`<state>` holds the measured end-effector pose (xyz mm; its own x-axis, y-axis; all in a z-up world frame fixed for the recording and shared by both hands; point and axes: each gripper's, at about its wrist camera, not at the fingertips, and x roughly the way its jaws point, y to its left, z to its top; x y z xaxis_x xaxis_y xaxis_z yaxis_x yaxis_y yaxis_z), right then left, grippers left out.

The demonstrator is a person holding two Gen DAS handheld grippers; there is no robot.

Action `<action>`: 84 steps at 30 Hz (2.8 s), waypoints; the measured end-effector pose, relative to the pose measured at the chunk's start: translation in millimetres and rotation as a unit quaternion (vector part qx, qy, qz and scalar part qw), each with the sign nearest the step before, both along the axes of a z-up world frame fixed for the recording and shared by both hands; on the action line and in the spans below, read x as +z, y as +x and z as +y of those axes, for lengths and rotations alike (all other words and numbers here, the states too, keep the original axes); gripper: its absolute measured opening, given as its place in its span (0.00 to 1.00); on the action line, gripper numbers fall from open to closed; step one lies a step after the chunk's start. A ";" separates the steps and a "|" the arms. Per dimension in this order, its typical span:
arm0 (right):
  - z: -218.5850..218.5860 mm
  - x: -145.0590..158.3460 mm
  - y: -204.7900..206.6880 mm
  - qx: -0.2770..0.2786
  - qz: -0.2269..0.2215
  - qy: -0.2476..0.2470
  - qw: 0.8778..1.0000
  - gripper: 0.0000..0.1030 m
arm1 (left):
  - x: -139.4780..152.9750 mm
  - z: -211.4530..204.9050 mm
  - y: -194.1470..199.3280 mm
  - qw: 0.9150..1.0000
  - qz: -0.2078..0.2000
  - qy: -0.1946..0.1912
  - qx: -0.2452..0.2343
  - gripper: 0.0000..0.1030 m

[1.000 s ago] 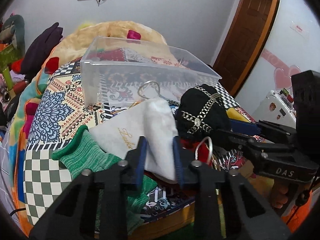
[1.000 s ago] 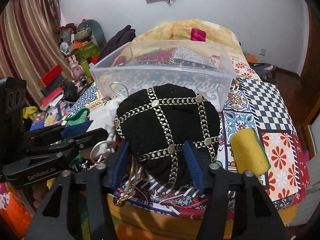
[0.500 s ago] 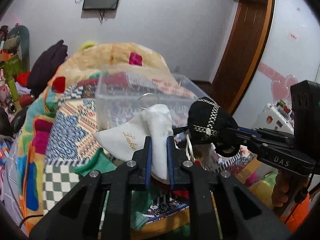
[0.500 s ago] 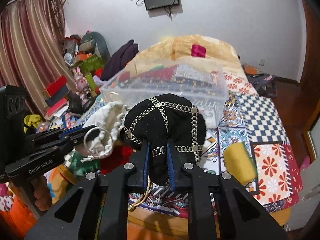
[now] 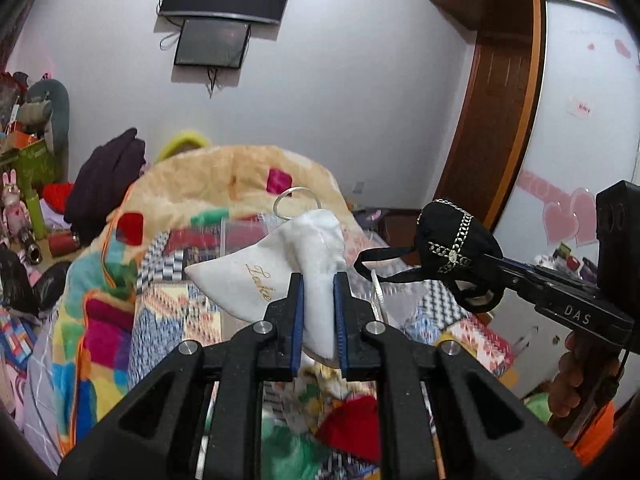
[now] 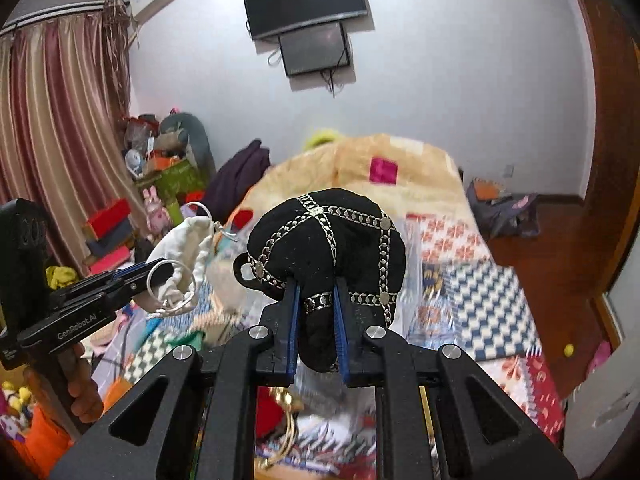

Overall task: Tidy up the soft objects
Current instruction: 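Carry both bags over the clear box and open both tools to drop them, then grasp the grey knit scrubber with the left tool while the right tool grasps the yellow sponge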

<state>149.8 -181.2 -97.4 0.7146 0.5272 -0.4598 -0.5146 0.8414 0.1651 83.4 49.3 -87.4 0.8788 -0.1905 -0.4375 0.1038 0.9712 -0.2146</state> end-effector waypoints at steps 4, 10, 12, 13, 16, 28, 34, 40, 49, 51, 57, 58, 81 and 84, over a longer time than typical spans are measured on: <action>10.1 7.4 17.0 -0.008 -0.012 0.001 1.000 0.13 | 9.4 1.7 23.2 1.000 -0.005 0.003 0.006 0.13; 28.6 2.6 43.2 -0.016 -0.008 -0.011 1.000 0.13 | 2.9 -1.2 60.0 1.000 0.015 0.019 0.013 0.13; 33.2 -2.5 53.9 -0.015 0.002 -0.015 1.000 0.13 | -5.9 -0.6 78.0 0.999 0.035 0.019 0.013 0.13; 35.9 -5.2 57.2 -0.016 0.007 -0.018 1.000 0.13 | -8.9 -1.3 82.9 0.999 0.040 0.019 0.013 0.13; 42.0 -17.5 70.2 -0.015 0.026 -0.029 0.999 0.13 | -22.4 -3.2 106.3 0.997 0.068 0.022 0.010 0.13; 56.3 -61.6 98.1 -0.011 0.094 -0.091 0.991 0.13 | -70.4 -22.6 147.4 0.987 0.152 0.058 -0.010 0.13; 57.9 -62.0 98.9 -0.011 0.100 -0.099 0.990 0.19 | -78.0 -26.4 148.4 0.984 0.166 0.066 -0.010 0.17; 49.1 -53.1 94.4 -0.012 0.091 -0.094 0.991 0.24 | -70.7 -26.5 138.6 0.985 0.159 0.062 -0.011 0.27; 35.2 -22.6 70.0 -0.020 0.049 -0.074 0.996 0.44 | -31.4 -28.1 102.1 0.993 0.104 0.060 0.002 0.54; 30.3 -15.0 62.8 -0.024 0.036 -0.070 0.997 0.48 | -20.6 -29.9 91.7 0.994 0.088 0.061 0.006 0.60; 12.1 1.9 39.2 -0.041 0.005 -0.064 0.997 0.63 | 0.6 -37.6 63.1 0.997 0.058 0.057 0.004 0.75; 8.8 2.7 36.7 -0.043 0.003 -0.063 0.997 0.66 | 1.2 -39.4 60.5 0.997 0.057 0.058 0.003 0.76; -56.0 -98.3 23.0 -0.092 0.129 -0.112 0.981 0.68 | -93.8 -98.8 43.0 0.984 0.157 0.061 -0.055 0.66; -58.8 -107.2 25.3 -0.084 0.150 -0.107 0.979 0.57 | -100.3 -102.5 42.6 0.983 0.164 0.060 -0.063 0.55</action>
